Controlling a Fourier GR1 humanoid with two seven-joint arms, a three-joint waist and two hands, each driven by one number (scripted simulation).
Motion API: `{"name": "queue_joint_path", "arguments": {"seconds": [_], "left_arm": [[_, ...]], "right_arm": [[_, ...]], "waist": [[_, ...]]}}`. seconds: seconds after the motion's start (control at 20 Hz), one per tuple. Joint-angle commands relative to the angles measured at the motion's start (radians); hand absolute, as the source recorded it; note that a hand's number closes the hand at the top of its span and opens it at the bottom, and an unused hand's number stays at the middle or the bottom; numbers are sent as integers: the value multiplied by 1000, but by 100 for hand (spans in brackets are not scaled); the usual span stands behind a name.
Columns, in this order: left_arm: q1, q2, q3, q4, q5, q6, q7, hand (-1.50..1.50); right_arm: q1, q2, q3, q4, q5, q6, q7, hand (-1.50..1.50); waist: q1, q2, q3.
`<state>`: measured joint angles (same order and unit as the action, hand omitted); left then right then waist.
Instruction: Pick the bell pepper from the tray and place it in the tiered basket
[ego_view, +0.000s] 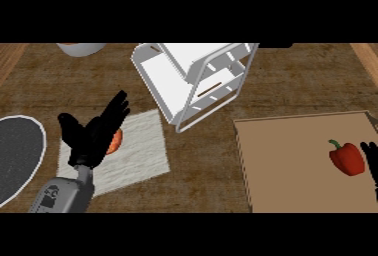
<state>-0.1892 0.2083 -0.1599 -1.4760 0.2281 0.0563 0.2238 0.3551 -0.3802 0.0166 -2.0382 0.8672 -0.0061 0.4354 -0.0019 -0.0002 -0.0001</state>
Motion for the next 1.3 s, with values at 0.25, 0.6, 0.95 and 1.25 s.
{"name": "queue_joint_path", "arguments": {"seconds": [0.25,0.6,0.95,1.25], "left_arm": [[36,-58,3,-30,-69,5,-14,0],[-81,-71,67,26,-58,-19,67,0],[82,-46,79,-68,-66,-107,4,0],[74,-69,62,-72,-93,-87,23,0]], "right_arm": [[0,81,-51,88,103,-79,-75,-150],[-76,70,-172,235,35,-76,-188,-150],[-143,123,-195,308,48,-93,-222,-150],[-155,134,-226,460,34,-183,-337,-150]], "waist": [[-1,-1,0],[-3,0,0],[2,0,0],[5,-1,1]]}}
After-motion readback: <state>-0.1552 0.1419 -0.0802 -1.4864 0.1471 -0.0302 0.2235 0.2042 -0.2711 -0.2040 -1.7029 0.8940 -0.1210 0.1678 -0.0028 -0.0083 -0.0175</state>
